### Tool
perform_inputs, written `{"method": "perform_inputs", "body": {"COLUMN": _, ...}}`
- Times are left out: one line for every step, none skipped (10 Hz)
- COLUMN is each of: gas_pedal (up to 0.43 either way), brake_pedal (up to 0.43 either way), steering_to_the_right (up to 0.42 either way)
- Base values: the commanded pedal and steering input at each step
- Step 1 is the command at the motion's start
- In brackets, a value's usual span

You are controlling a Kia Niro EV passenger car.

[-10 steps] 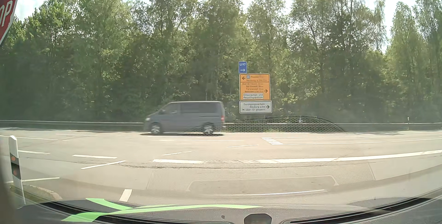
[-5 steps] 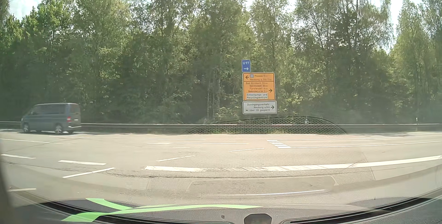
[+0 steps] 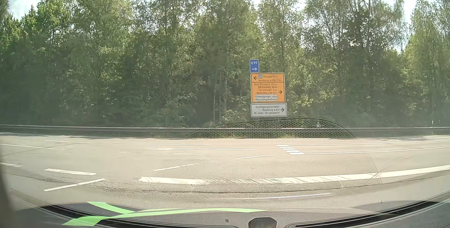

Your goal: Follow the waypoints while adhering to traffic rules and regulations

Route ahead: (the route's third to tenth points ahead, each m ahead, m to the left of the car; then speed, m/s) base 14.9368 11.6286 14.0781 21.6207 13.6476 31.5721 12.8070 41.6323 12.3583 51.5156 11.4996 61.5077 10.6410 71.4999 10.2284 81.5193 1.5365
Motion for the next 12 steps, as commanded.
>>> {"method": "perform_inputs", "body": {"gas_pedal": 0.0, "brake_pedal": 0.122, "steering_to_the_right": -0.059}}
{"method": "perform_inputs", "body": {"gas_pedal": 0.0, "brake_pedal": 0.122, "steering_to_the_right": -0.06}}
{"method": "perform_inputs", "body": {"gas_pedal": 0.0, "brake_pedal": 0.128, "steering_to_the_right": -0.06}}
{"method": "perform_inputs", "body": {"gas_pedal": 0.0, "brake_pedal": 0.134, "steering_to_the_right": -0.06}}
{"method": "perform_inputs", "body": {"gas_pedal": 0.0, "brake_pedal": 0.146, "steering_to_the_right": -0.06}}
{"method": "perform_inputs", "body": {"gas_pedal": 0.0, "brake_pedal": 0.152, "steering_to_the_right": -0.061}}
{"method": "perform_inputs", "body": {"gas_pedal": 0.0, "brake_pedal": 0.159, "steering_to_the_right": -0.061}}
{"method": "perform_inputs", "body": {"gas_pedal": 0.0, "brake_pedal": 0.159, "steering_to_the_right": -0.061}}
{"method": "perform_inputs", "body": {"gas_pedal": 0.0, "brake_pedal": 0.165, "steering_to_the_right": -0.061}}
{"method": "perform_inputs", "body": {"gas_pedal": 0.0, "brake_pedal": 0.165, "steering_to_the_right": -0.061}}
{"method": "perform_inputs", "body": {"gas_pedal": 0.0, "brake_pedal": 0.177, "steering_to_the_right": -0.061}}
{"method": "perform_inputs", "body": {"gas_pedal": 0.0, "brake_pedal": 0.189, "steering_to_the_right": -0.061}}
